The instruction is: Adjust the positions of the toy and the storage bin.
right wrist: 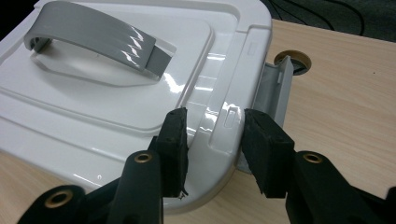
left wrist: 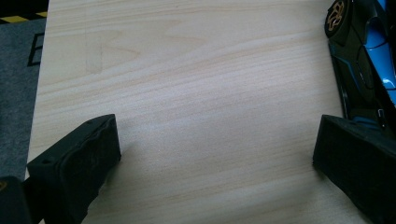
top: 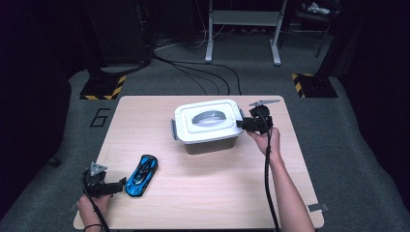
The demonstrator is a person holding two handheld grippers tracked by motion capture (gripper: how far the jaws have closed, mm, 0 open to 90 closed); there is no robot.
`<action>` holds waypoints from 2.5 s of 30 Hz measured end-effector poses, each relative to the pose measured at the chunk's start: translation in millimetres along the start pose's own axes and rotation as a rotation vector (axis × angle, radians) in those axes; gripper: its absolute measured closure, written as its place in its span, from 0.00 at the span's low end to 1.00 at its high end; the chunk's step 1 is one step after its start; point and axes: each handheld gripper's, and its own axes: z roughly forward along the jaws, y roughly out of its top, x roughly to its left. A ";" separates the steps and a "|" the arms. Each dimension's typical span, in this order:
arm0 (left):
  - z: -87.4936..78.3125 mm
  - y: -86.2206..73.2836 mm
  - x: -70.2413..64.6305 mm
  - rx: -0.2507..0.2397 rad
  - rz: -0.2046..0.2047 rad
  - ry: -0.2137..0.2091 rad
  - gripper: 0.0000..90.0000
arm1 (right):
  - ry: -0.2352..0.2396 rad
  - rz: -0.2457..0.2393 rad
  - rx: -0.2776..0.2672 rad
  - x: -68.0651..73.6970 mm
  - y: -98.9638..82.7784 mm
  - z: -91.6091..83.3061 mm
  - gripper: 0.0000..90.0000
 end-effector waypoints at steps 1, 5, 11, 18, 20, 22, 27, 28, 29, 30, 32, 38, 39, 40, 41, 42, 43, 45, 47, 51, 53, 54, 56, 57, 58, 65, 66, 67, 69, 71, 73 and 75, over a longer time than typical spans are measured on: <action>-0.1 0.0 -0.1 0.001 0.000 0.001 0.01 | 0.002 -0.001 0.001 0.7 0.4 0.7 0.67; 0.1 -0.1 0.0 -0.002 -0.001 0.000 0.01 | 0.016 -0.017 0.003 5.1 3.7 5.5 0.67; 0.1 -0.1 0.0 -0.001 -0.001 0.000 0.01 | 0.019 -0.021 0.016 10.8 8.4 10.1 0.66; 0.1 0.0 -0.1 -0.001 -0.001 0.000 0.01 | 0.037 -0.055 0.022 19.5 13.2 17.1 0.66; -0.2 0.0 -0.2 0.002 -0.001 0.000 0.01 | 0.042 -0.053 0.027 22.7 14.0 18.6 0.66; 0.1 -0.2 -0.4 -0.003 -0.002 0.001 0.01 | 0.044 -0.064 0.021 23.0 14.4 19.6 0.66; 0.1 -0.1 -0.3 -0.002 -0.002 0.000 0.01 | 0.055 -0.064 0.027 28.3 15.9 22.6 0.65; 0.1 -0.1 -0.3 -0.002 -0.002 0.001 0.01 | 0.058 -0.062 0.028 31.3 16.8 24.3 0.65; -0.2 0.0 -0.2 0.002 0.000 0.000 0.01 | 0.059 -0.064 0.025 32.5 17.4 25.3 0.65; -0.2 0.0 -0.2 0.002 0.000 0.000 0.01 | 0.059 -0.064 0.025 32.5 17.4 25.3 0.65; 0.1 -0.1 -0.2 0.000 -0.001 -0.002 0.01 | 0.062 -0.065 0.023 35.0 18.2 27.4 0.65; -0.2 0.0 -0.2 0.002 0.000 -0.001 0.01 | 0.070 -0.079 0.019 41.7 20.6 32.9 0.64; -0.1 0.0 -0.2 0.001 0.000 -0.001 0.01 | 0.070 -0.071 0.022 43.3 20.9 33.4 0.64; -0.1 0.0 -0.1 0.001 0.001 -0.001 0.01 | 0.071 -0.084 0.018 44.4 21.5 34.8 0.64; -0.2 0.0 -0.3 0.002 -0.001 -0.001 0.01 | 0.072 -0.078 0.020 45.9 21.8 35.3 0.63; -0.2 0.0 -0.3 0.002 -0.001 -0.001 0.01 | 0.072 -0.081 0.017 46.9 22.2 36.4 0.63; -0.1 0.0 -0.1 0.001 0.001 0.000 0.01 | 0.075 -0.077 0.020 47.9 22.7 36.9 0.63; 0.1 0.0 -0.1 -0.001 0.000 -0.002 0.01 | 0.078 -0.081 0.019 48.9 23.4 38.3 0.62; -0.1 0.0 -0.2 0.001 0.000 -0.001 0.01 | 0.077 -0.079 0.021 49.7 23.9 39.2 0.60; 0.0 0.1 -0.3 0.001 0.001 -0.002 0.01 | 0.064 -0.071 0.032 49.7 22.3 39.2 0.40; -0.1 0.1 -0.3 0.001 0.001 -0.002 0.01 | 0.057 -0.076 0.033 48.6 21.3 38.6 0.36; 0.0 0.1 -0.3 0.000 0.001 -0.002 0.01 | 0.060 -0.068 0.033 48.2 20.1 37.2 0.35; 0.0 0.1 -0.3 0.000 0.001 -0.002 0.01 | 0.063 -0.074 0.009 45.9 17.1 32.8 0.23; 0.0 0.0 -0.3 0.000 0.001 -0.002 0.01 | 0.066 -0.066 0.003 45.4 15.7 29.8 0.21; 0.0 0.1 -0.3 0.000 0.001 -0.002 0.01 | 0.068 -0.070 -0.005 43.9 14.5 26.8 0.18; -0.1 0.1 -0.2 0.002 -0.001 -0.003 0.01 | 0.056 -0.056 -0.063 31.9 -1.2 1.6 0.12; 0.0 0.2 -0.1 0.001 0.001 -0.003 0.01 | 0.054 -0.052 -0.068 29.7 -5.3 -1.7 0.11; 0.1 0.2 -0.2 0.001 0.001 -0.005 0.01 | 0.047 -0.040 -0.067 27.1 -11.3 -5.5 0.10; 0.3 0.4 -0.2 0.000 0.004 -0.010 0.01 | 0.032 -0.034 -0.071 19.9 -27.8 -11.5 0.08; 0.4 0.5 -0.4 0.003 0.001 -0.014 0.01 | 0.023 -0.041 -0.070 17.3 -34.5 -12.4 0.08; 0.7 1.0 0.3 0.005 0.008 -0.018 0.01 | 0.015 -0.037 -0.056 12.8 -48.7 -13.1 0.06; 1.4 1.2 0.6 0.000 0.010 -0.019 0.00 | 0.005 -0.028 -0.043 8.7 -63.7 -12.9 0.06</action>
